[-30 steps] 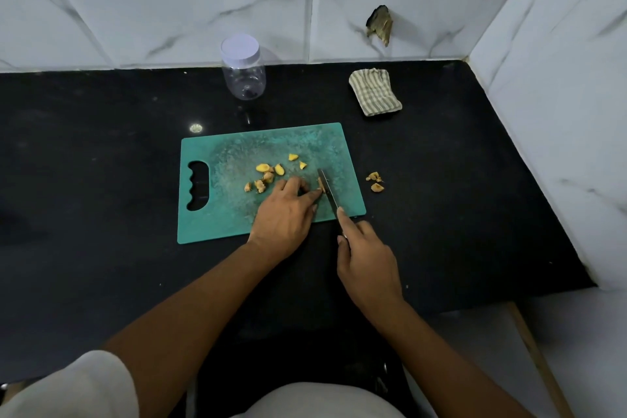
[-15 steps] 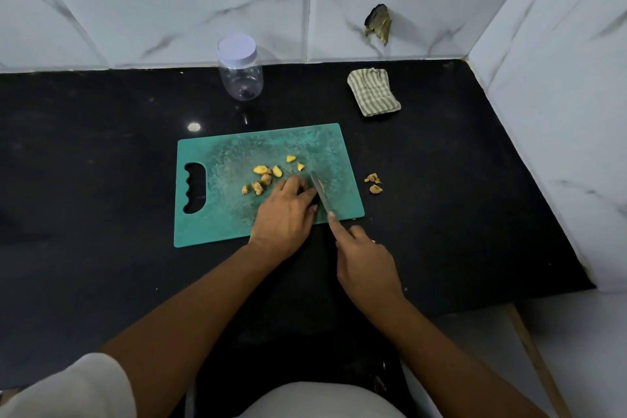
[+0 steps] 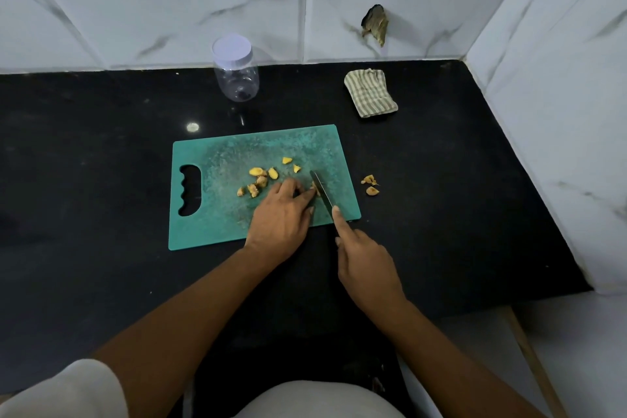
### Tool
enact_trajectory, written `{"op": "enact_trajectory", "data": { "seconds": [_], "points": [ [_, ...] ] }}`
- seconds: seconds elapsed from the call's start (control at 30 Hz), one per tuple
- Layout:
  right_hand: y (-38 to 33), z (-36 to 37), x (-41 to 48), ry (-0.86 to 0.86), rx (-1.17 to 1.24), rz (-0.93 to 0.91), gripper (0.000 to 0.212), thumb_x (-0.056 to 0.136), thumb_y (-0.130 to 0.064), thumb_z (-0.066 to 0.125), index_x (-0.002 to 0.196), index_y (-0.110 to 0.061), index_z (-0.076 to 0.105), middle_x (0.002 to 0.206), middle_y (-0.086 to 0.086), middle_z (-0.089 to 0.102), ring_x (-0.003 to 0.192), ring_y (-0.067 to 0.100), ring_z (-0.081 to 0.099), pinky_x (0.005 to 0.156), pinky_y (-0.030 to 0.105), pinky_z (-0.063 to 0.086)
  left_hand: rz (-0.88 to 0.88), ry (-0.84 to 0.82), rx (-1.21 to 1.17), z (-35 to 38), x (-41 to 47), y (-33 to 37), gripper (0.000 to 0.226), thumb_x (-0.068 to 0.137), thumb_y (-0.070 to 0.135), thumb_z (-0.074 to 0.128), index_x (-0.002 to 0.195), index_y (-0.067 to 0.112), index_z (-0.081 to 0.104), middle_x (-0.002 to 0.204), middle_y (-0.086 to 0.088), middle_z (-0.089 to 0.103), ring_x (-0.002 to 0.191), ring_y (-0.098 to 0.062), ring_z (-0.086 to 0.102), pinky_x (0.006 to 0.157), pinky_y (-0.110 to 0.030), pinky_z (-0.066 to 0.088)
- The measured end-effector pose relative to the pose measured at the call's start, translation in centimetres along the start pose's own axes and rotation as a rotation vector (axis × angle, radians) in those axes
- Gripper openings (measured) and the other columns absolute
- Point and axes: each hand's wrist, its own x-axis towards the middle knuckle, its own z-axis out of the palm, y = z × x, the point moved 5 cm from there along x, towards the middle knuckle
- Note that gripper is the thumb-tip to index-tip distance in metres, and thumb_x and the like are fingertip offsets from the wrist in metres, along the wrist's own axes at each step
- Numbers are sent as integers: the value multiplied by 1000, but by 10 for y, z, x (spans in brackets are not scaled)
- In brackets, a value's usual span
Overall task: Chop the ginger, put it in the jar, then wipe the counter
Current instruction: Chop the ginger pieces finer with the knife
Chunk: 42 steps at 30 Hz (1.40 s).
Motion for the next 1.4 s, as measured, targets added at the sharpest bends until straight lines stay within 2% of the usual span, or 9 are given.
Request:
{"op": "enact_trajectory", "data": {
  "seconds": [0.57, 0.73, 0.83, 0.93, 1.0, 1.07, 1.17, 1.3, 1.4],
  "points": [
    [-9, 1, 14, -115, -251, 16, 73, 108, -20, 41, 165, -34, -2, 122, 10, 59, 88, 28, 66, 70, 37, 45, 36, 25, 42, 1, -1, 3, 39, 100, 29, 58, 135, 13, 64, 119, -5, 54, 106, -24, 52, 83, -40, 56],
    [3, 1, -7, -145, -277, 20, 76, 108, -23, 42, 163, -36, -9, 119, 7, 58, 85, 23, 65, 72, 37, 52, 14, 35, 36, 1, -1, 3, 39, 100, 31, 57, 135, 15, 64, 118, -6, 54, 105, -25, 53, 82, -39, 56],
    [1, 1, -3, -123, -267, 6, 74, 108, -22, 42, 164, -36, -3, 116, 7, 59, 84, 26, 66, 73, 40, 53, 9, 35, 34, 1, -3, 3, 40, 100, 30, 57, 136, 14, 63, 119, -6, 54, 106, -26, 54, 83, -40, 55],
    [-1, -2, 19, -14, -88, 6, 65, 107, -22, 44, 164, -36, 16, 106, 8, 63, 83, 28, 65, 72, 41, 52, 7, 30, 31, 1, -2, 3, 40, 100, 29, 58, 136, 14, 63, 119, -6, 55, 105, -26, 54, 84, -40, 55],
    [3, -3, 30, 5, 152, 40, 58, 107, -23, 47, 161, -37, 31, 89, 4, 63, 74, 20, 62, 68, 37, 51, 5, 19, 37, 2, -2, 3, 38, 100, 29, 58, 135, 13, 63, 119, -7, 55, 106, -26, 54, 86, -41, 55],
    [8, -3, 36, -29, 425, 95, 53, 106, -22, 49, 156, -41, 40, 80, 5, 64, 61, 13, 58, 59, 36, 55, 0, 17, 33, 1, -2, 2, 39, 100, 29, 59, 135, 13, 63, 119, -8, 55, 107, -27, 54, 88, -42, 55],
    [18, -10, 35, -72, 699, 174, 51, 108, -18, 49, 151, -44, 45, 84, 10, 68, 48, 15, 54, 41, 27, 45, -17, 15, 19, 2, -3, 2, 45, 100, 30, 59, 141, 12, 58, 122, -9, 54, 109, -27, 54, 90, -41, 54],
    [26, -20, 34, -16, 712, 158, 50, 108, -20, 50, 153, -44, 44, 84, 8, 68, 47, 16, 54, 41, 26, 44, -25, 10, 22, 1, -2, 4, 50, 101, 32, 56, 149, 20, 51, 123, -7, 53, 111, -25, 52, 89, -39, 55],
    [29, -22, 30, -10, 634, 144, 50, 108, -21, 50, 153, -42, 44, 83, 3, 68, 50, 10, 57, 48, 34, 52, -8, -5, 53, 0, 1, 6, 47, 102, 32, 52, 148, 25, 51, 120, -6, 52, 109, -25, 51, 86, -40, 55]
  ]
}}
